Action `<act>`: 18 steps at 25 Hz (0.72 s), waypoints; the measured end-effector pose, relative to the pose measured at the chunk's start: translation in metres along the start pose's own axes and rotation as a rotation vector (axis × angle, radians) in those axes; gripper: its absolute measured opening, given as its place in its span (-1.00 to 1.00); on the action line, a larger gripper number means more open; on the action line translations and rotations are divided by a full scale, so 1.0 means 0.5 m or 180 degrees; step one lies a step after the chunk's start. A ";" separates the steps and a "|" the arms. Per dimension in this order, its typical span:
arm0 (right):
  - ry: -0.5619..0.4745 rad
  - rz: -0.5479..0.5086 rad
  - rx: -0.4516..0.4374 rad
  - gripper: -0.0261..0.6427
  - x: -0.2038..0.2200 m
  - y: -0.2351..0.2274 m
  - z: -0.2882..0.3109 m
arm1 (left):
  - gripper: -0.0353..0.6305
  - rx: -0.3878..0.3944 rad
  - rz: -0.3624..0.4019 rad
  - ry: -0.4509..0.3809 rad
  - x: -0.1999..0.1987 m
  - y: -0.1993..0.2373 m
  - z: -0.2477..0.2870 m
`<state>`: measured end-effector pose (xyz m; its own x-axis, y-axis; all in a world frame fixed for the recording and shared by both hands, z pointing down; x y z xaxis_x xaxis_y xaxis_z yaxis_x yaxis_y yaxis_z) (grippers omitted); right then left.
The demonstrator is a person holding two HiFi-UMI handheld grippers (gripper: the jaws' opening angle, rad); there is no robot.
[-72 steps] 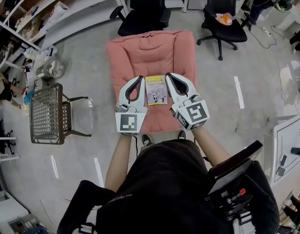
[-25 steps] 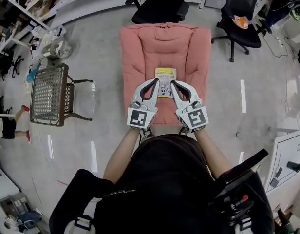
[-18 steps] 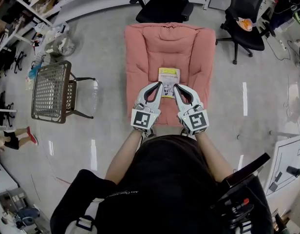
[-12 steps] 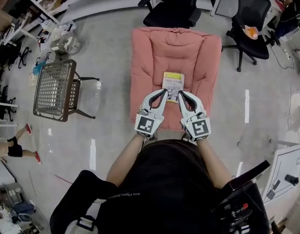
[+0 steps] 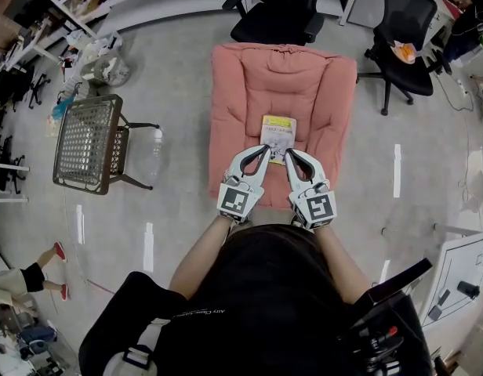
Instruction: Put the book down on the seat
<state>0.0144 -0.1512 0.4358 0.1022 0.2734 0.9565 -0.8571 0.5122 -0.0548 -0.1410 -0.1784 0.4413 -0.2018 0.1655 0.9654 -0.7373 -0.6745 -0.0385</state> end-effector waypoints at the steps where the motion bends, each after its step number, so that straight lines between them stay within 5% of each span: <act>1: 0.0003 -0.0002 -0.0005 -0.89 0.000 0.001 0.001 | -0.89 0.0001 0.0001 0.0013 -0.001 0.000 0.000; 18: -0.0004 0.0069 -0.0049 -0.89 0.003 0.011 -0.013 | -0.89 0.0017 0.0028 0.0013 -0.005 -0.012 -0.018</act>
<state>0.0130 -0.1427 0.4349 0.0831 0.2835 0.9554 -0.8513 0.5186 -0.0798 -0.1420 -0.1681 0.4370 -0.2109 0.1626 0.9639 -0.7320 -0.6798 -0.0455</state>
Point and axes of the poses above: the fingertips, and each gripper's own axes: z forward along the fingers, y to its left, x out of its underside, the point moved 9 cm from there along -z, backward along the fingers, and after that the axes turned 12 degrees about y, right-handed, at the moved point
